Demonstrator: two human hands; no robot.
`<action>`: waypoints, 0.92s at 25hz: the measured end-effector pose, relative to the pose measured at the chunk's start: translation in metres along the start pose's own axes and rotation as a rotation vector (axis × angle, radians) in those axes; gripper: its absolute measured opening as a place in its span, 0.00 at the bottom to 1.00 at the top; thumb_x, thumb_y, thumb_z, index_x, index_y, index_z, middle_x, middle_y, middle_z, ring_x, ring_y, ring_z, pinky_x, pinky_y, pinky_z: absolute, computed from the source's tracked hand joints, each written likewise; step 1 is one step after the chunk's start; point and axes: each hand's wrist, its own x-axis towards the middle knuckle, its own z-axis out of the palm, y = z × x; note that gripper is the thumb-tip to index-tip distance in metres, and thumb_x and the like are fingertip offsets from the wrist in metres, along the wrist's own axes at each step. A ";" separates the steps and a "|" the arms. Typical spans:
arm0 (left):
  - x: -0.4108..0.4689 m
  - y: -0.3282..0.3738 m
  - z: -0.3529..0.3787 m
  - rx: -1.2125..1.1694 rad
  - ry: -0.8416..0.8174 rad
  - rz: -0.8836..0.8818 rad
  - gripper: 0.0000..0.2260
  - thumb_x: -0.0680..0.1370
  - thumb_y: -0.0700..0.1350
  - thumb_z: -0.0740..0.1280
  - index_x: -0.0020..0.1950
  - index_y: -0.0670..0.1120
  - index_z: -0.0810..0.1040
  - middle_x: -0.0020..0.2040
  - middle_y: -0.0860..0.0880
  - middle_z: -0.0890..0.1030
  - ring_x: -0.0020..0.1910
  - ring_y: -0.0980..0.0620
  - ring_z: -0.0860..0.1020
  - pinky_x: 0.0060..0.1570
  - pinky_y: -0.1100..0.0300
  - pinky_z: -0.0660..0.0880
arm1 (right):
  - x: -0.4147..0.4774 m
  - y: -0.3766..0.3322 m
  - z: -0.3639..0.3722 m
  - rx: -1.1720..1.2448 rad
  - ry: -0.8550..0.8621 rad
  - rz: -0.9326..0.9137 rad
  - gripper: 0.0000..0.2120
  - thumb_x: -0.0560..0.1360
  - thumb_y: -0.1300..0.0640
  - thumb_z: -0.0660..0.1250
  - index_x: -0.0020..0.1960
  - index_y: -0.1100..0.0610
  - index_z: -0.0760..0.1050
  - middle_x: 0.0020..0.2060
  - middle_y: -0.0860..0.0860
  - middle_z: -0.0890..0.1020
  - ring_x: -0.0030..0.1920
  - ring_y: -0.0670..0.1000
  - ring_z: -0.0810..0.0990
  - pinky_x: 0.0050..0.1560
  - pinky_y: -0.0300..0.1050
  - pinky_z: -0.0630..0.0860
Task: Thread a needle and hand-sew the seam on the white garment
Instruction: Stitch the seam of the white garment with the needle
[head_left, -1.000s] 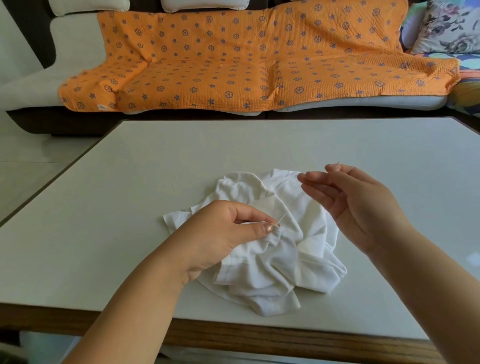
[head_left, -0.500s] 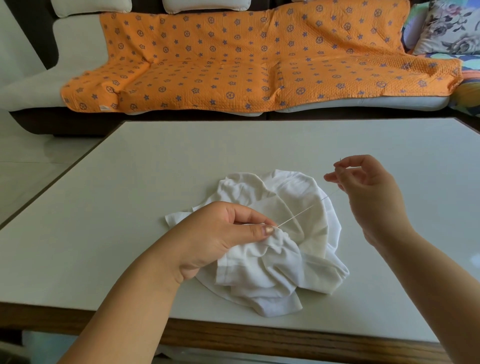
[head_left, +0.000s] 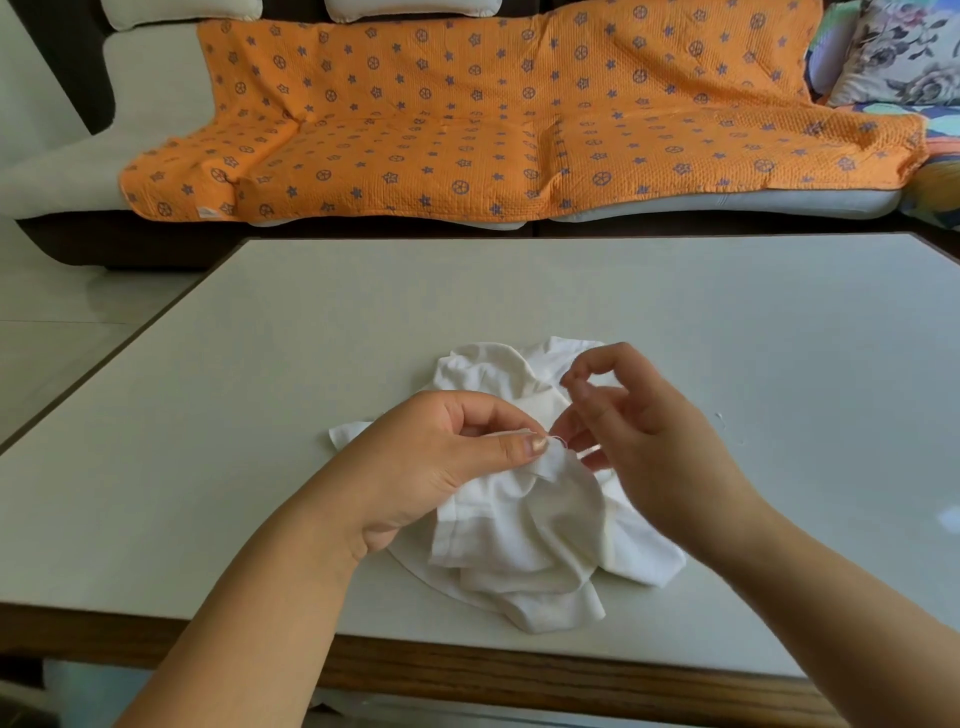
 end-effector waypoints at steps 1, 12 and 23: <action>0.000 0.000 0.000 0.006 -0.004 -0.001 0.09 0.68 0.48 0.73 0.45 0.48 0.85 0.45 0.51 0.86 0.47 0.59 0.83 0.50 0.69 0.74 | -0.004 0.000 0.003 -0.034 -0.031 0.000 0.07 0.81 0.54 0.61 0.45 0.46 0.72 0.33 0.54 0.81 0.32 0.44 0.78 0.37 0.34 0.75; -0.004 0.003 -0.008 -0.019 0.059 -0.038 0.04 0.71 0.43 0.73 0.44 0.46 0.86 0.44 0.48 0.86 0.47 0.54 0.83 0.52 0.62 0.76 | -0.011 -0.002 -0.009 -0.059 -0.229 0.068 0.10 0.78 0.57 0.65 0.46 0.45 0.82 0.35 0.56 0.74 0.37 0.51 0.70 0.42 0.48 0.67; -0.002 0.002 -0.008 -0.017 0.089 -0.070 0.03 0.74 0.42 0.73 0.46 0.45 0.86 0.46 0.48 0.86 0.49 0.53 0.83 0.59 0.56 0.75 | -0.010 0.000 -0.013 0.000 -0.267 0.126 0.11 0.78 0.61 0.65 0.46 0.49 0.83 0.37 0.56 0.75 0.39 0.51 0.70 0.45 0.48 0.66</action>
